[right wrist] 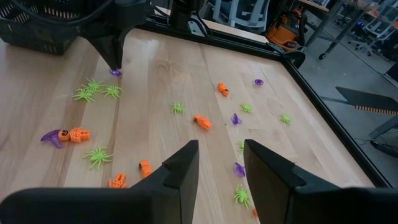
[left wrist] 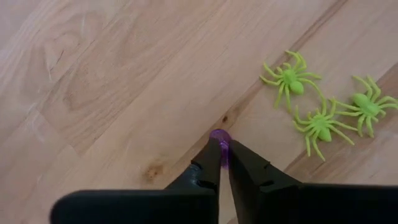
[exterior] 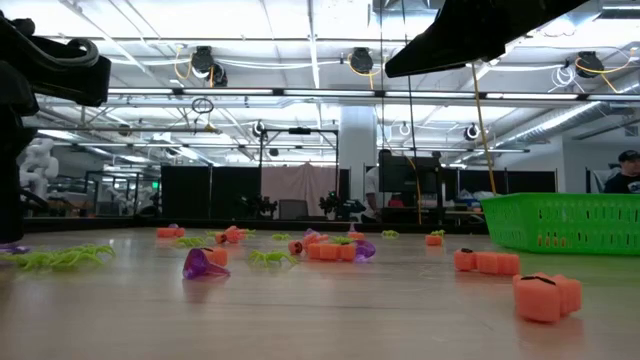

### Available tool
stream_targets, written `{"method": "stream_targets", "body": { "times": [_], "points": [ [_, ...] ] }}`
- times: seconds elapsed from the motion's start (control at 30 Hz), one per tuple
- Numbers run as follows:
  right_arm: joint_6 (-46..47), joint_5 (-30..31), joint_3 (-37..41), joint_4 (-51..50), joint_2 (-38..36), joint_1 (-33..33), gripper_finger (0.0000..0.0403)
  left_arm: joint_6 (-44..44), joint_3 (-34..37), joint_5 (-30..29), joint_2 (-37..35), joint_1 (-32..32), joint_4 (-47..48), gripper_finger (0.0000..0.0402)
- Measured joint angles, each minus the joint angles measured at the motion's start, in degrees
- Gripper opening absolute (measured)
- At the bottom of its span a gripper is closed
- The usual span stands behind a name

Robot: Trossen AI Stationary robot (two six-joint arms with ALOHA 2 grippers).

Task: Sort Halloween decoration
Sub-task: Put the purple witch hat toy into the black bin

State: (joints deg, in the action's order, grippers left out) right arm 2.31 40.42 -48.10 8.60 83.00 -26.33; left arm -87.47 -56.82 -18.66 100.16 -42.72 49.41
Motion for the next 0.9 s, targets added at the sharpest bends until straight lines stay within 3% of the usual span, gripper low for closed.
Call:
{"method": "stream_targets", "body": {
  "times": [0.47,0.9],
  "points": [
    [0.0,0.0,0.0,0.0,0.0,0.0,0.0116,6.0,-0.1,-0.5,-1.6,0.0,0.0,0.0002],
    [0.0,0.0,0.0,-0.2,0.0,0.0,0.0116,21.3,-1.5,-9.2,-11.3,-2.4,-0.4,0.0002]
  ]
}}
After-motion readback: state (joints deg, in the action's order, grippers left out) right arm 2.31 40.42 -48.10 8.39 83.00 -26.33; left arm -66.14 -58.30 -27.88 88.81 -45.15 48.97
